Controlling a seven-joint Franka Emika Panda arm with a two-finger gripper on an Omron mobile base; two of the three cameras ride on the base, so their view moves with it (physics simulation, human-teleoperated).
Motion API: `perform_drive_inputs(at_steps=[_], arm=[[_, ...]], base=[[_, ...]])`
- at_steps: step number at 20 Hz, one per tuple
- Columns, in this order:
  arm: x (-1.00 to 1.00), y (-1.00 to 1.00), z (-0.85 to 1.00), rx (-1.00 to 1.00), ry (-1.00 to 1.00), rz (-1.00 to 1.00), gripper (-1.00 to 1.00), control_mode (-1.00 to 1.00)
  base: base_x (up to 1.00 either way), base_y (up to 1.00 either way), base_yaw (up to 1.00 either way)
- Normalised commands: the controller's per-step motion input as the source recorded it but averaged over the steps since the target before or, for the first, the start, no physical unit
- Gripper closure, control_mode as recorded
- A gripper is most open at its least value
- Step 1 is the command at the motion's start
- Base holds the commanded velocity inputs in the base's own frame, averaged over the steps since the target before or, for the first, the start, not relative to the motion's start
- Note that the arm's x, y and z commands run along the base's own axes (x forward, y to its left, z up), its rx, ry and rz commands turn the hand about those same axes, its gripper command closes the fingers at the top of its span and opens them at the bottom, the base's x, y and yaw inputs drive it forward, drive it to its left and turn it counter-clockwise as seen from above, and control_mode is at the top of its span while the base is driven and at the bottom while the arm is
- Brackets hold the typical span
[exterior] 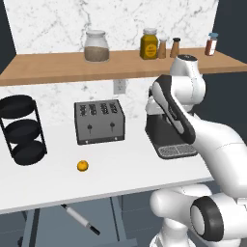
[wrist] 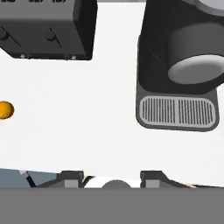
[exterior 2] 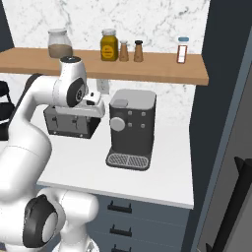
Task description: Pick the rolling pin from the drawer and place it on the counter.
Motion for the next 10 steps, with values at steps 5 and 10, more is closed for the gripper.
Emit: perform_drive_inputs(at_steps=[5, 10], arm=[[-0.52, 0.14, -0.01, 0.0, -0.05, 0.0, -1.0, -1.0], [-0.81, 0.7, -0.27, 0.01, 0.0, 0.04, -1.0, -1.0]], base=[[0.0, 0.0, 0.0], [0.0, 0.0, 0.0]])
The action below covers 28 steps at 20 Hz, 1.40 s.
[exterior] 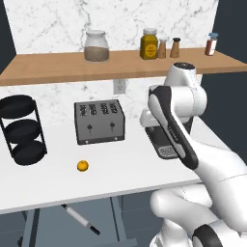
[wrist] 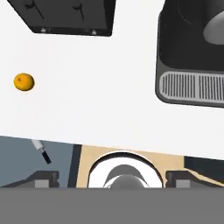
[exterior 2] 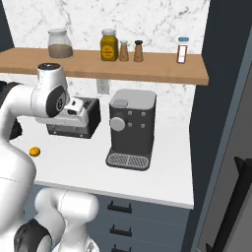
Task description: Pick the rolling pin from the drawer and place it on the counter.
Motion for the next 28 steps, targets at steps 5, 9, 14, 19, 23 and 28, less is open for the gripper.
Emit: perform_drive_inputs(at_steps=[5, 9, 14, 19, 23, 28], arm=[[-0.59, 0.95, -0.4, 0.01, 0.0, 0.01, -1.0, -1.0], [-0.33, 1.0, -0.54, 0.0, 0.11, 0.03, -1.0, -1.0], [-0.58, 0.94, -0.67, 0.02, 0.12, 0.14, -1.0, -1.0], [-0.41, 0.98, -0.74, 0.01, 0.21, 0.17, -1.0, -1.0], [-0.13, 1.0, -0.8, 0.0, 0.2, 0.14, -1.0, -1.0], [-0.11, 0.9, -0.73, -0.05, 0.12, 0.12, -1.0, -1.0]], base=[[0.0, 0.0, 0.0], [0.0, 0.0, 0.0], [0.0, 0.0, 0.0], [0.0, 0.0, 0.0], [0.0, 0.0, 0.0], [0.0, 0.0, 0.0]])
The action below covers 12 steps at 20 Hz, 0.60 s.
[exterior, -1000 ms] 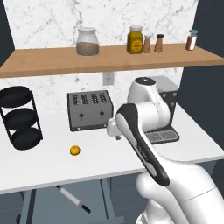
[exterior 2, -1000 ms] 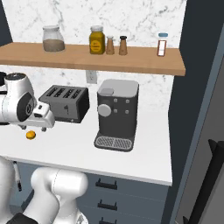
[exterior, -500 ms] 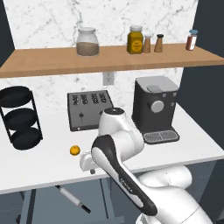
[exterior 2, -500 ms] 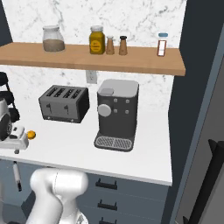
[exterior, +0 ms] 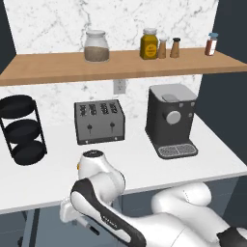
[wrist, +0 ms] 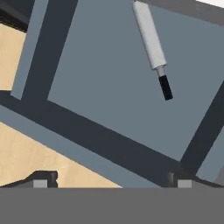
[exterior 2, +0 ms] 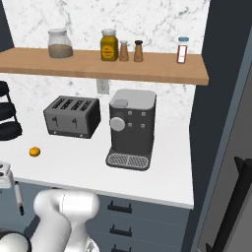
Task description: Pick the rolling pin from the drawer and place it on the counter.
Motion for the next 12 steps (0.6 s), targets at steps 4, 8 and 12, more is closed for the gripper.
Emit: perform_drive_inputs(at_steps=[4, 8, 12], arm=[[-0.18, 0.98, -0.46, -0.25, 0.0, 0.07, -1.0, -1.0], [0.01, 0.64, -0.44, -0.24, 0.02, 0.01, -1.0, -1.0], [0.13, 0.05, -0.34, -0.05, 0.0, 0.0, -1.0, -1.0]], base=[[0.0, 0.0, 0.0], [0.0, 0.0, 0.0], [0.0, 0.0, 0.0]])
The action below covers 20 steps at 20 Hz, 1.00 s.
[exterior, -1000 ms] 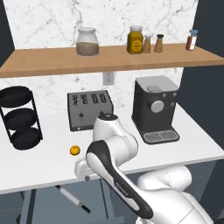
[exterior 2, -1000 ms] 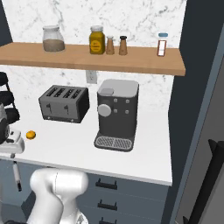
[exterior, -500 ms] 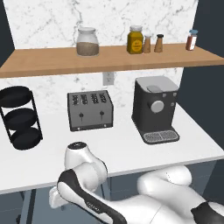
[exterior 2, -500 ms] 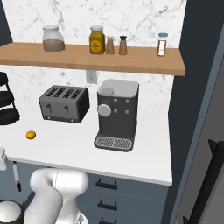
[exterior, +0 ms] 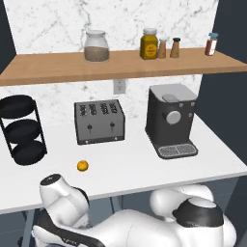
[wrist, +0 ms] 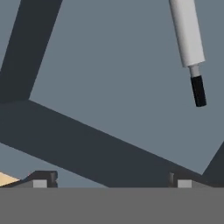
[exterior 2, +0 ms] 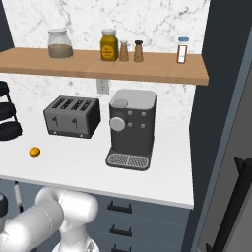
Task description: Pick the rolling pin from the drawer and place it on the counter.
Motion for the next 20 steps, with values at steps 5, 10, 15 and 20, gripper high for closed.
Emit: perform_drive_inputs(at_steps=[5, 10, 15, 20], arm=[[0.08, 0.0, -0.32, 0.0, -0.03, -0.1, -1.0, -1.0], [0.0, -0.02, -0.54, 0.02, -0.03, -0.15, -1.0, -1.0], [0.02, 0.0, -0.53, 0.05, 0.0, -0.09, -1.0, -1.0], [0.02, 0.0, -0.46, 0.0, 0.0, -0.04, -1.0, -1.0]], base=[[0.0, 0.0, 0.0], [0.0, 0.0, 0.0], [0.0, 0.0, 0.0], [0.0, 0.0, 0.0]])
